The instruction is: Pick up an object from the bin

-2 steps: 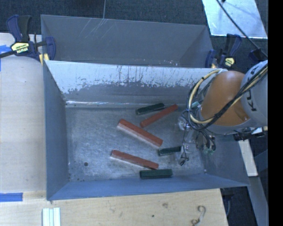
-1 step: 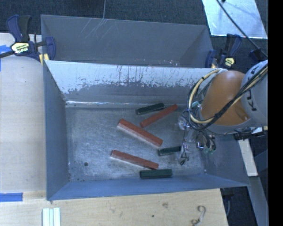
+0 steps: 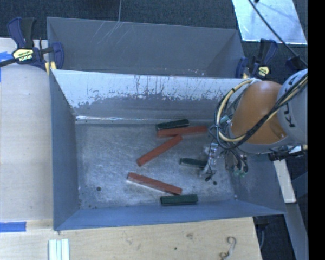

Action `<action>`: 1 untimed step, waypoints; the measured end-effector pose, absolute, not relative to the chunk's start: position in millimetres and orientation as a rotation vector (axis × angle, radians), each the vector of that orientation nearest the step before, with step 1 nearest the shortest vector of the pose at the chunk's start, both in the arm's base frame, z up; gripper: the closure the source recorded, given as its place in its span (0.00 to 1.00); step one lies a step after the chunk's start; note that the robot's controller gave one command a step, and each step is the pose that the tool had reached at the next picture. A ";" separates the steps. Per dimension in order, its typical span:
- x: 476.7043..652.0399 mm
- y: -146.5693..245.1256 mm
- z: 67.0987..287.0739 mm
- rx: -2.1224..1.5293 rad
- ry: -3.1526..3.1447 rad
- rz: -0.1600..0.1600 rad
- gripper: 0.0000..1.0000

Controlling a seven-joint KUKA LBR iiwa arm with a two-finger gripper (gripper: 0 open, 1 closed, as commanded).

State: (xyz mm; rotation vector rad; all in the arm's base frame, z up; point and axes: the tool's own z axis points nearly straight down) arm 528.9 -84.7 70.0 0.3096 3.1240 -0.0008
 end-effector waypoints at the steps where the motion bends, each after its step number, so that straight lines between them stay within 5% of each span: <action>1: 531.7 -85.9 172.1 0.304 3.115 -0.001 1.00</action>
Offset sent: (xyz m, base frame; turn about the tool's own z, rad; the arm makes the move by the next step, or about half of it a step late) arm 0.0000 -0.0002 0.0971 0.0000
